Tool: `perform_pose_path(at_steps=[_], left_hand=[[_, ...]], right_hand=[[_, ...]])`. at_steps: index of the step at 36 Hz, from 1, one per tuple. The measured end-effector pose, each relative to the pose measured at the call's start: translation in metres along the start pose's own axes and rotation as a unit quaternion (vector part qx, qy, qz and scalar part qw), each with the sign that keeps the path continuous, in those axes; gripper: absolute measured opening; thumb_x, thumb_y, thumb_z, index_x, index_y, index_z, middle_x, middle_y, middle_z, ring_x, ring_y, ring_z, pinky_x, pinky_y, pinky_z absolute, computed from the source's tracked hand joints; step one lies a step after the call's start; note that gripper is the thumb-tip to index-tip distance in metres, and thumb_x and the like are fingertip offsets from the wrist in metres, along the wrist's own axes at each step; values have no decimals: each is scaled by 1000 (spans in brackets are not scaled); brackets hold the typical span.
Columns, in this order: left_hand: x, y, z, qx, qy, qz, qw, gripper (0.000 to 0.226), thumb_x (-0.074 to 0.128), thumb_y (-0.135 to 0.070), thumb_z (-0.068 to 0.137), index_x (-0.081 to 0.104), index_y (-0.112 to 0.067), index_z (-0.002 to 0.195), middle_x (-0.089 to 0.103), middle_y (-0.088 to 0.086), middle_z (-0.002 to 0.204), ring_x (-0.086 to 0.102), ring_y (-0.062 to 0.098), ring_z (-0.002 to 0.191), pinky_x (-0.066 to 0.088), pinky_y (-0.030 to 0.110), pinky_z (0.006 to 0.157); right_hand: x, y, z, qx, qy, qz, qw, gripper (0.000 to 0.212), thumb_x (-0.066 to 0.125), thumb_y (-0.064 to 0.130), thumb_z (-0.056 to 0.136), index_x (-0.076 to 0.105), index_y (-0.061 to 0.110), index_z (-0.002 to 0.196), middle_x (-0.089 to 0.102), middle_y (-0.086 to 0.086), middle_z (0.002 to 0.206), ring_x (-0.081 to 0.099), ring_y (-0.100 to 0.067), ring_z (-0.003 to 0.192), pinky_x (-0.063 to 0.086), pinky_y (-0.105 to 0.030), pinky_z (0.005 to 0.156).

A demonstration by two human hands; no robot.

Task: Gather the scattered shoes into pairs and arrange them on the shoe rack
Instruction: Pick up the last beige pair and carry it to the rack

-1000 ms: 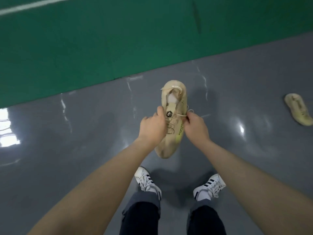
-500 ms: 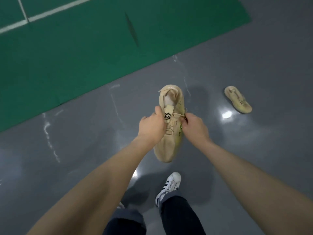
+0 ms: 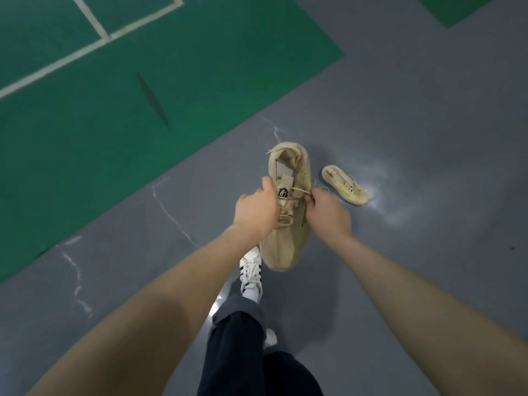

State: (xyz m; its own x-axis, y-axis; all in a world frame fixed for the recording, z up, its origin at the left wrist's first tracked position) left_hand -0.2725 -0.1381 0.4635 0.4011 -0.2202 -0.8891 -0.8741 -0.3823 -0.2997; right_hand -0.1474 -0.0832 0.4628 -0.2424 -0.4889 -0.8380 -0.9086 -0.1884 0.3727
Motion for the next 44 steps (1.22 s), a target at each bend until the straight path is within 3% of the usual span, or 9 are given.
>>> perform_pose_path(at_steps=[6,10,13,25,29,36,39,44], left_hand=[[-7,-14,66,-1,38,-5,999,17,35,-4,93,36,-5,109,60,7,87,51,27,66,31,30,61],[-4,-16,113,-5,48,13,999,11,36,-7,94,35,-6,106,49,2,79,56,25,69,24,25,45],[1,-16,142,-24,50,-23,998,15,36,-7,95,36,-4,110,42,-1,67,54,27,65,30,28,49],[41,-41,226,-39,102,-18,994,11,36,-7,94,32,-9,103,53,5,79,45,24,59,22,28,46],[59,-64,243,-56,108,-28,992,9,37,-11,94,29,-11,99,53,5,79,47,28,63,30,31,52],[98,-127,273,-94,113,-34,989,15,37,-15,96,34,-7,108,50,3,79,49,28,66,35,33,60],[116,-149,286,-106,110,-31,988,12,36,-14,96,34,-8,106,53,4,78,51,28,64,35,32,56],[150,-167,305,-138,99,-49,984,10,36,-14,96,26,-13,94,52,4,74,50,27,61,28,30,47]], right_hand=[[-18,-12,62,28,7,10,1000,18,37,23,100,44,19,84,60,-11,92,58,-32,88,36,-33,62],[-26,-13,111,33,7,2,999,21,37,24,100,54,13,92,60,-13,98,58,-32,91,35,-33,63],[-25,-20,141,44,11,-5,999,23,37,23,99,57,10,98,61,-14,101,58,-33,94,36,-33,64],[-10,-74,219,50,28,20,998,20,37,22,99,49,16,85,54,-5,85,52,-26,77,33,-31,60],[-13,-103,239,27,44,11,999,20,36,23,100,44,18,82,50,-3,82,51,-26,75,31,-31,58],[-24,-178,276,6,64,6,998,23,38,22,99,57,11,99,60,-7,95,58,-30,92,35,-31,63],[-24,-209,290,6,87,-3,996,26,35,25,100,56,12,108,60,-8,100,58,-31,95,37,-32,65],[-9,-252,315,-15,93,21,995,26,36,27,100,56,12,106,61,-7,98,58,-31,94,36,-33,63]])
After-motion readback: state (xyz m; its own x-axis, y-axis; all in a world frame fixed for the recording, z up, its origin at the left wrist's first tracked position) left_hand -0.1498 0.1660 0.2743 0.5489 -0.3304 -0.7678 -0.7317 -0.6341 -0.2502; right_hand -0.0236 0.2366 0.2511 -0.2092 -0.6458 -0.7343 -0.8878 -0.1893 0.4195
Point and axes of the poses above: each hand's wrist, its own z-axis towards the middle knuckle, its own x-axis out of the palm, y = z × x, the point moved 6 cm from there along z, towards the middle knuckle
